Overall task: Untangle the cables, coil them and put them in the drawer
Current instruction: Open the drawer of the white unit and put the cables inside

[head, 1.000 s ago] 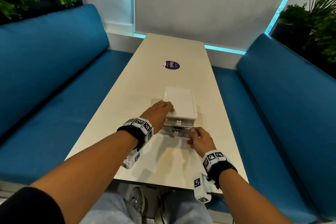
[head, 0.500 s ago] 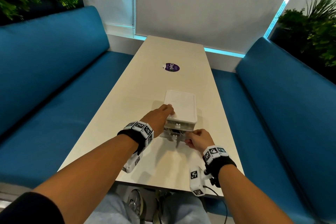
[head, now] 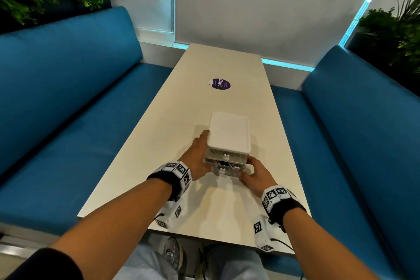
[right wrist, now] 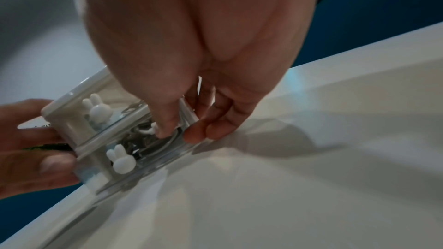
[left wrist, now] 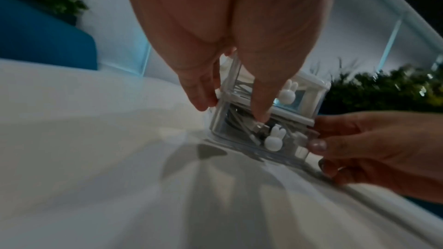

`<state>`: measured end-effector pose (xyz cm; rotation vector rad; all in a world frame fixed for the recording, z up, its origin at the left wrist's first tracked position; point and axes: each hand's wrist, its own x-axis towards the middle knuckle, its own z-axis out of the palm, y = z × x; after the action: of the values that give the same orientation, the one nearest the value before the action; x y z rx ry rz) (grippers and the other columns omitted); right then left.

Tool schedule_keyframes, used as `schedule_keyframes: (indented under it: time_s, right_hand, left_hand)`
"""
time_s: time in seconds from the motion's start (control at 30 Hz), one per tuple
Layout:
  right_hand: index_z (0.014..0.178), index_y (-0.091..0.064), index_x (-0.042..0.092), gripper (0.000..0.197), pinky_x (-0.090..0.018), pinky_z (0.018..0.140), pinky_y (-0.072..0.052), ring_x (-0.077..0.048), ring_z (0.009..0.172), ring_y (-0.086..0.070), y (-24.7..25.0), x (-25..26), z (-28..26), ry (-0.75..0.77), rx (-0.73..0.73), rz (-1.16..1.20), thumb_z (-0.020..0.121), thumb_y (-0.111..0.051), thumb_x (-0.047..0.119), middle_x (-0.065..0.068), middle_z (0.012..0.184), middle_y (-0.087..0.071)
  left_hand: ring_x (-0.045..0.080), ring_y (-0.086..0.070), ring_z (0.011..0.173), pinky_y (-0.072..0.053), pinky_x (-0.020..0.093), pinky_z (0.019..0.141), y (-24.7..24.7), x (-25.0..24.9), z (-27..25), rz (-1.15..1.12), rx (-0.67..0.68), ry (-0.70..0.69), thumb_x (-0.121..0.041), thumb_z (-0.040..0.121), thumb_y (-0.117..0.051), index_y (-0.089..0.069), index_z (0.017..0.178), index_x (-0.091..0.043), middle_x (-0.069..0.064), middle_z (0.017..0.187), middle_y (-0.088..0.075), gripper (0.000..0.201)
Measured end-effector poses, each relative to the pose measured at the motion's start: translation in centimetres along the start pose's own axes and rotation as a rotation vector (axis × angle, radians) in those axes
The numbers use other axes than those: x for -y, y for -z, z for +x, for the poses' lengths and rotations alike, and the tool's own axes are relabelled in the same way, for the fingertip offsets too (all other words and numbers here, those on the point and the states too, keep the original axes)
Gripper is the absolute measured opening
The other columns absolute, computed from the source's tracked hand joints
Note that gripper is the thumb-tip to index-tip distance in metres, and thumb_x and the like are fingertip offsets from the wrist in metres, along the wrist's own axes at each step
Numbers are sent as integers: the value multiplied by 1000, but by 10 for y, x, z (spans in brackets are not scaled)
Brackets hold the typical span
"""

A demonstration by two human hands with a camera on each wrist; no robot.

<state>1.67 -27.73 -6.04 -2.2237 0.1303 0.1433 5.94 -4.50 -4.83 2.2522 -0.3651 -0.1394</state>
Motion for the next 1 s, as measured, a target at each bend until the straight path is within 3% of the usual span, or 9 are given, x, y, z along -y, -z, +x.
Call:
schedule_keyframes:
  time_s: [0.1, 0.17, 0.2, 0.27, 0.37, 0.5, 0.6, 0.73, 1.0]
  right_hand:
    - [133, -49, 27, 51, -31, 84, -50, -19, 105, -60, 1, 2, 1, 5, -21, -38, 86, -68, 23, 4, 123, -60]
    - [129, -53, 24, 47, -25, 80, -45, -17, 101, -58, 1, 1, 2, 24, -50, -56, 85, -68, 19, 3, 120, -62]
    - [128, -54, 24, 45, -24, 80, -43, -16, 100, -58, 1, 0, 2, 27, -62, -57, 85, -69, 19, 3, 119, -63]
    - [126, -56, 24, 43, -23, 80, -42, -15, 98, -58, 2, -1, 3, 29, -72, -57, 85, -69, 20, 5, 115, -65]
    - [126, -57, 25, 42, -22, 81, -41, -12, 97, -56, 5, -3, 4, 46, -66, -68, 87, -68, 21, 9, 111, -64]
    - [127, -57, 28, 42, -21, 81, -42, -10, 97, -57, 7, -4, 6, 43, -60, -101, 87, -67, 22, 14, 106, -62]
    - [127, -57, 30, 42, -27, 85, -50, -16, 102, -62, 6, -6, 7, 19, -45, -98, 87, -67, 25, 12, 110, -64]
    - [124, -56, 29, 39, -33, 89, -50, -17, 101, -60, 3, -1, 8, 41, -5, -209, 87, -66, 31, 10, 113, -63]
    - [124, -54, 32, 37, -37, 80, -54, -17, 87, -63, -6, 15, 7, 30, -1, -272, 89, -63, 33, 12, 100, -65]
  left_hand:
    - [25, -59, 111, -53, 43, 91, -4, -1, 4, -231, -81, 175, -6, 76, -76, -7, 154, -24, 3, 125, -52, 106]
    - [26, -63, 102, -55, 38, 80, -3, 0, 4, -169, -83, 218, -6, 79, -73, -31, 144, -14, 5, 117, -59, 77]
    - [26, -64, 99, -55, 36, 77, -3, 1, 3, -104, -73, 211, -7, 80, -71, -47, 130, -13, 6, 114, -62, 56]
    - [22, -63, 94, -50, 29, 74, -3, 0, 1, -5, -78, 186, -8, 81, -69, -59, 114, -12, 5, 112, -66, 34]
    - [18, -60, 90, -44, 25, 72, 0, 1, 1, 11, -92, 191, -10, 79, -73, -61, 113, -12, -1, 102, -64, 36]
    - [21, -63, 78, -54, 31, 68, -1, 9, 0, 56, -20, 207, -11, 76, -75, -70, 98, -10, 4, 88, -69, 22]
    - [25, -64, 81, -56, 36, 70, -8, 11, -4, 71, -50, 164, -16, 80, -73, -67, 99, -11, 6, 93, -66, 21]
    - [22, -64, 87, -55, 39, 82, -4, 17, -7, 37, -41, 151, -18, 81, -75, -63, 111, -12, 3, 100, -65, 33]
    - [25, -65, 86, -55, 43, 83, 3, 25, -7, 34, -77, 171, -16, 80, -77, -67, 106, -9, 6, 96, -67, 29]
